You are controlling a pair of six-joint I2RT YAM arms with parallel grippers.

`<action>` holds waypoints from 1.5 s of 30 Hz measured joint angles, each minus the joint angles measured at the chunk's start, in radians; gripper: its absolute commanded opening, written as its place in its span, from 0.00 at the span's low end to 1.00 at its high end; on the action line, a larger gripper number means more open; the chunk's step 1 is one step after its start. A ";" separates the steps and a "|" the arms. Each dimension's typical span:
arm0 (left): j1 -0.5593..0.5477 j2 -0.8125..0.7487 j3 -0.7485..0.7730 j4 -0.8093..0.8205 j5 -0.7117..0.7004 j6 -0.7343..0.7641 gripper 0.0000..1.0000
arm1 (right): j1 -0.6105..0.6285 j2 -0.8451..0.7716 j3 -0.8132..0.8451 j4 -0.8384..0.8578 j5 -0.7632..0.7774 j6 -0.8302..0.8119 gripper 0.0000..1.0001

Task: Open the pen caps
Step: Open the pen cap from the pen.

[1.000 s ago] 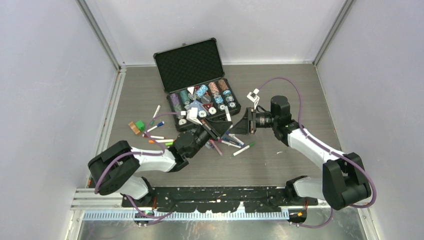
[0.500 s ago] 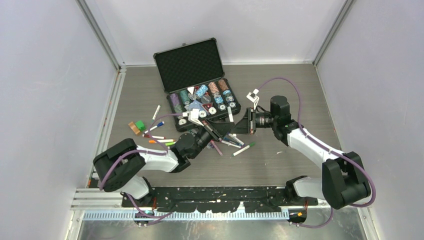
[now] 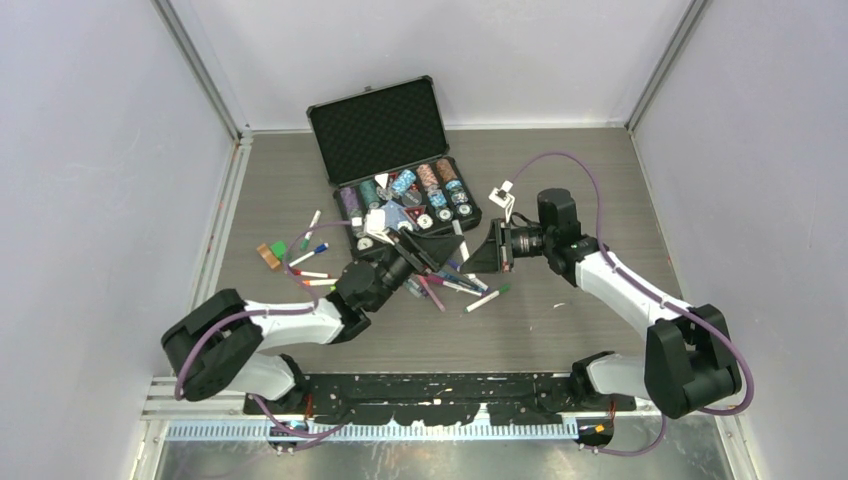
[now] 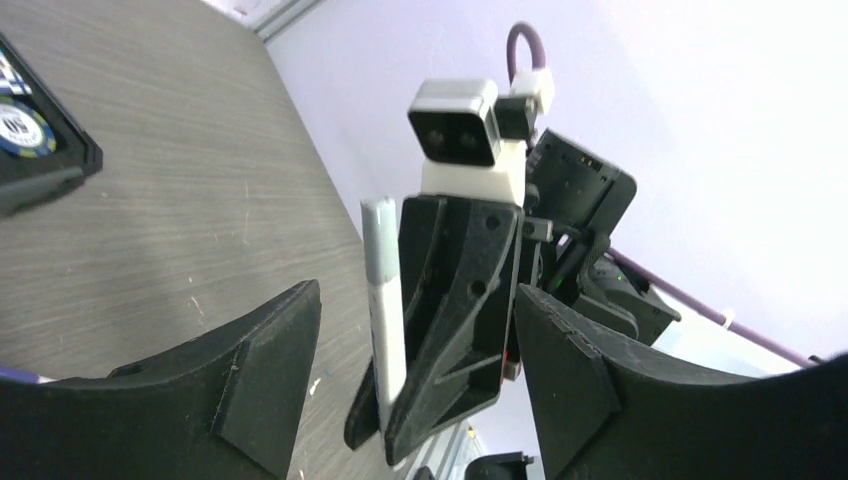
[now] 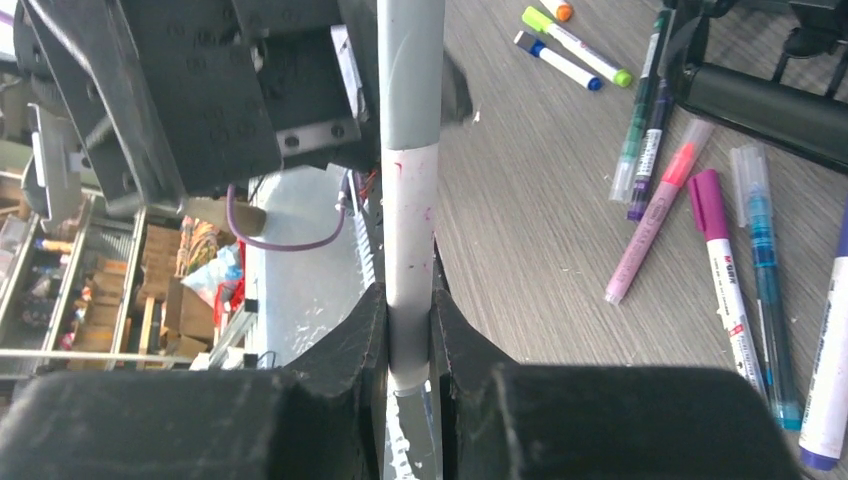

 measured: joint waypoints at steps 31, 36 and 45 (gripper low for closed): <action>0.106 0.033 0.058 -0.081 0.243 -0.078 0.44 | 0.021 0.003 0.025 -0.102 -0.122 -0.087 0.01; 0.115 0.026 0.058 -0.081 0.243 -0.077 0.41 | 0.021 0.004 0.025 -0.108 -0.122 -0.091 0.01; 0.116 0.010 0.058 -0.082 0.244 -0.077 0.33 | 0.024 0.016 0.026 -0.124 -0.122 -0.104 0.01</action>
